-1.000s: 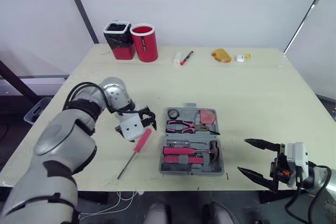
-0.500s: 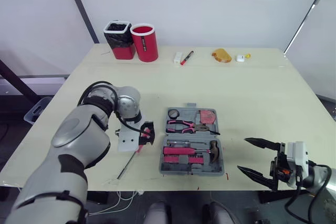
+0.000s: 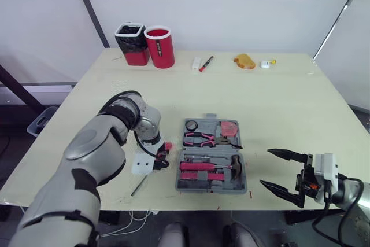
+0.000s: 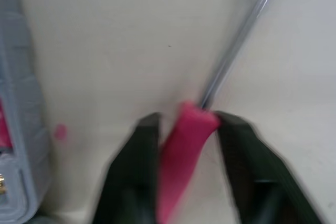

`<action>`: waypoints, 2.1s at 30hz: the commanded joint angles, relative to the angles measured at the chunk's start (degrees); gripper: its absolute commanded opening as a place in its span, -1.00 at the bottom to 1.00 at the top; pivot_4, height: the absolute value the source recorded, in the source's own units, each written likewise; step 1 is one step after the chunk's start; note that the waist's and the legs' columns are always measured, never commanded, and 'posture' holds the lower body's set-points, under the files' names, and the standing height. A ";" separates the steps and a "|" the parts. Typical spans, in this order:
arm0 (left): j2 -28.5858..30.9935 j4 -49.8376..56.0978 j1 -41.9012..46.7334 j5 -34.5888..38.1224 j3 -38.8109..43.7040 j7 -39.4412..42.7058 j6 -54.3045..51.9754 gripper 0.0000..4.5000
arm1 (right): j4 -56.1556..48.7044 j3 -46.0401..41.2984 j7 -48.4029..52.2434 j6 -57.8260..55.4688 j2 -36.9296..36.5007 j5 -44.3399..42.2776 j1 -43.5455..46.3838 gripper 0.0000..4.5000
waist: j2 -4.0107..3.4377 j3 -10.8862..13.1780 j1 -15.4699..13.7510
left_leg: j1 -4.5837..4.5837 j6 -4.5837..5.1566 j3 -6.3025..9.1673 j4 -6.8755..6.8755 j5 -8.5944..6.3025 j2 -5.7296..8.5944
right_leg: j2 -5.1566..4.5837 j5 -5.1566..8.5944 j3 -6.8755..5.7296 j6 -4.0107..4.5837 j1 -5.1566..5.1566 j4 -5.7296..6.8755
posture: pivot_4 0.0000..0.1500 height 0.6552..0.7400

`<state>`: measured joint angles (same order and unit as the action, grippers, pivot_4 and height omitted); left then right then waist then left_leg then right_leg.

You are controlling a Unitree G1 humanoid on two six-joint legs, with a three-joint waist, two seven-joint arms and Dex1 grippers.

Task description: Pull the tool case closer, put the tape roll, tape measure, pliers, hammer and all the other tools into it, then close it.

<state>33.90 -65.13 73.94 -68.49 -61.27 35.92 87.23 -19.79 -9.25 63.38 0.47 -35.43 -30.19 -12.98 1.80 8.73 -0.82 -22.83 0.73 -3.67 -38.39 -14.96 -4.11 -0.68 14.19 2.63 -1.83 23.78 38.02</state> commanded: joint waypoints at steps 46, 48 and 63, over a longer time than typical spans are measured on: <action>18.23 70.33 -48.44 74.91 56.08 25.17 -124.09 -0.81 | 0.25 1.81 2.08 0.98 0.15 -1.22 1.50 1.00 | 0.00 0.04 0.15 | 0.20 -0.01 0.06 -0.31 0.01 -0.08 | 0.02 0.04 -0.05 0.02 0.04 0.79 | 1.00 1.00; 17.32 74.06 -49.43 75.11 57.20 21.69 -132.47 -0.81 | 0.91 1.94 2.34 1.41 0.32 -1.11 2.20 1.00 | 0.00 0.04 0.14 | 0.21 -0.01 0.05 -0.31 0.01 -0.07 | 0.02 0.04 -0.04 0.02 0.04 0.78 | 1.00 1.00; 3.64 87.14 -50.65 83.81 70.72 1.95 -178.97 -0.81 | 4.16 2.45 4.89 1.82 0.21 -0.82 4.96 1.00 | 0.00 0.04 0.09 | 0.19 -0.01 0.12 -0.33 0.01 -0.05 | 0.03 0.03 -0.05 0.04 0.04 0.78 | 1.00 1.00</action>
<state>38.00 19.22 23.07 15.05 7.14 39.76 -89.26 -14.97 -6.65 67.91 1.43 -35.18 -30.29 -8.38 1.81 8.78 -0.73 -22.65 0.72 -3.55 -38.72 -14.95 -4.15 -0.65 14.22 2.58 -1.80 23.82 38.81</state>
